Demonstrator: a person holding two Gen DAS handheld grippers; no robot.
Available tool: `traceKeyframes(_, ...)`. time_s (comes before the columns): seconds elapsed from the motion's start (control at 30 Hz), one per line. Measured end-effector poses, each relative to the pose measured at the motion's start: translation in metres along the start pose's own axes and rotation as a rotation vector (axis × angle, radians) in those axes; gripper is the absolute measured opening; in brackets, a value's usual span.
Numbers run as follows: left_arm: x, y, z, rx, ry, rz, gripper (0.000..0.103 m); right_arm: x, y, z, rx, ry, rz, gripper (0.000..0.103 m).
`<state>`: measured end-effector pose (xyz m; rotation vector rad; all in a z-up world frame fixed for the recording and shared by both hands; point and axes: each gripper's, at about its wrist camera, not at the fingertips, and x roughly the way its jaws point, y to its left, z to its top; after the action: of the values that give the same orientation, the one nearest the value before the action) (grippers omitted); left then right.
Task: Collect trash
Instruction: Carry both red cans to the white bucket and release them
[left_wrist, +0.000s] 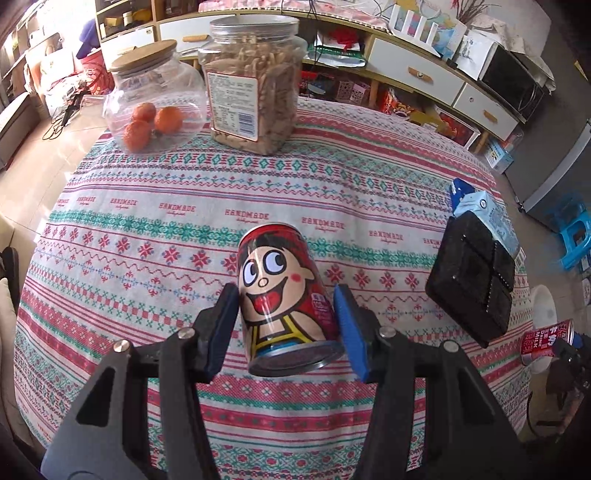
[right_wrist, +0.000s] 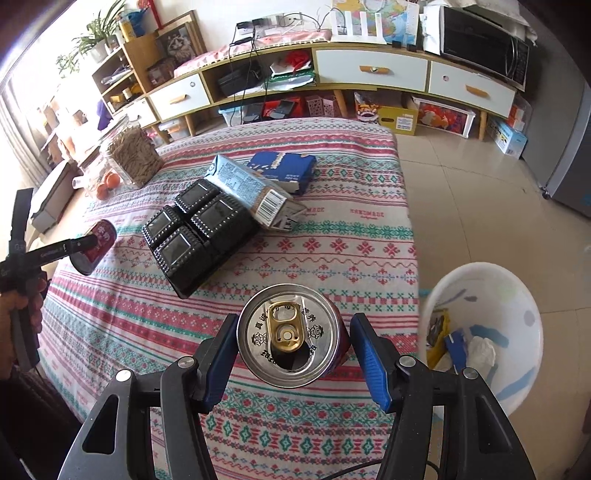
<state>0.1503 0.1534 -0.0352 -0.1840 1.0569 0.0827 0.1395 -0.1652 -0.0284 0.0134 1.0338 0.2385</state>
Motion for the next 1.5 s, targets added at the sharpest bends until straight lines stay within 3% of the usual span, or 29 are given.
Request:
traceKeyframes(0.6, -0.047, -0.083, -0.015, 0.141, -0.076, -0.192, 0.055, -0.034, -0.087, -0.021, 0.167, -0.040, -0.064, 0.062)
traceKeyframes(1.2, -0.051, -0.196, -0.033, 0.289, -0.039, -0.367, 0.055, -0.022, -0.182, -0.034, 0.359, 0.021, -0.212, 0.062)
traceKeyframes(1.33, -0.046, -0.227, -0.038, 0.327, -0.026, -0.400, 0.055, -0.024, -0.195, -0.043, 0.412, 0.033, -0.194, 0.064)
traceKeyframes(1.5, -0.037, -0.266, -0.045, 0.384, -0.005, -0.431, 0.055, -0.045, -0.199, -0.054, 0.390, 0.005, -0.206, 0.068)
